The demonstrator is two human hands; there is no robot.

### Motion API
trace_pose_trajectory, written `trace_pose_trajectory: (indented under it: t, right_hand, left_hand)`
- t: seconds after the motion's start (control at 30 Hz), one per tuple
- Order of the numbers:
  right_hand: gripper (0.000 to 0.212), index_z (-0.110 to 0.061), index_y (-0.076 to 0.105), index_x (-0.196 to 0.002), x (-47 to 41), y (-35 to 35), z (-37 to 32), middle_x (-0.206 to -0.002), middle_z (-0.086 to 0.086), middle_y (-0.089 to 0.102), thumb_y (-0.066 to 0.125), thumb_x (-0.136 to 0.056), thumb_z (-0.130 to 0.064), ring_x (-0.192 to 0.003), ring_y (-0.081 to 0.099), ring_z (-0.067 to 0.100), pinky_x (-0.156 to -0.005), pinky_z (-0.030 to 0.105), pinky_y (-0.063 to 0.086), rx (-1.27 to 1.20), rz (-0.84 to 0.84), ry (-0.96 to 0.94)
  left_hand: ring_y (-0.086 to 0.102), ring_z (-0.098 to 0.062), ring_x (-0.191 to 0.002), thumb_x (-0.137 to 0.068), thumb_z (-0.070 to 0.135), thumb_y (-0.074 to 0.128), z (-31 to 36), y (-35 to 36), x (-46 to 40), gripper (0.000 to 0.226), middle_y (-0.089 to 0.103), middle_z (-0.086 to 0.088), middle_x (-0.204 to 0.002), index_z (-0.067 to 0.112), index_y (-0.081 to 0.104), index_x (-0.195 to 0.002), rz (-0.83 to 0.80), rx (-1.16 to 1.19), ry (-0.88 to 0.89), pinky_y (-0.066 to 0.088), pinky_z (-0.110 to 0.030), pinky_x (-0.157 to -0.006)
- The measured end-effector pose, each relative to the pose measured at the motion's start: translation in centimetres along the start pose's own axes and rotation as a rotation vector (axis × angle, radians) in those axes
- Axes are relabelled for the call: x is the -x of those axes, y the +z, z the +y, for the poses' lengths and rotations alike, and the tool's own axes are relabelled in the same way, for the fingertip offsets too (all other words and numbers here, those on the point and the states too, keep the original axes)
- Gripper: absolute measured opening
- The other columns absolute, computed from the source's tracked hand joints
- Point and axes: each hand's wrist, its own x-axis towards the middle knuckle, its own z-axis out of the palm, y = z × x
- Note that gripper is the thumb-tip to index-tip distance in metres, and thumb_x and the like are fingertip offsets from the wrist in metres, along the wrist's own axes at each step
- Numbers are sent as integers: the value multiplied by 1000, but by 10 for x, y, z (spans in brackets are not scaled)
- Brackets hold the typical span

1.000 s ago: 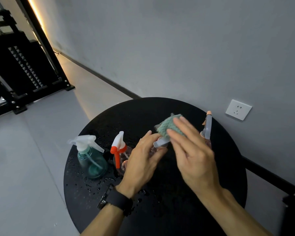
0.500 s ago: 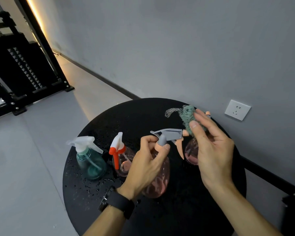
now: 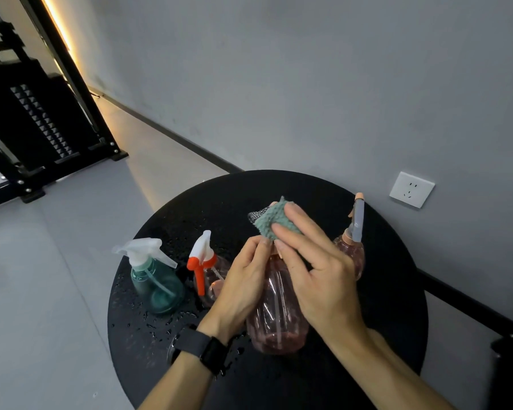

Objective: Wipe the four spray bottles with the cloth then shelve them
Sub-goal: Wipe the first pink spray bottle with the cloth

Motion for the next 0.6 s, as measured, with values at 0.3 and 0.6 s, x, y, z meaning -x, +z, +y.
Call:
trace_pose_trajectory:
  t: [0.3,0.6]
  right_hand:
    - [27,-2,67,-117,7,-2,-1,-133,9,59,57,-93,-12,-132,50,15,-105,25,44,67,-145,-91]
    - [24,0,71,-109,11,-13,-4,-127,13,63,65,-86,0,-127,55,19,-100,32,50,64,-115,-202]
  left_hand:
    - [71,-10,-101,-104,26,46,0,-8,1,25,75,2,-108,19,64,-120,6,13,2,56,-23,-80]
    - [69,-32,-99,-95,31,64,-3,-14,-1,39,67,-19,-112,7,56,-124,-16,-41,5,59,-42,-80]
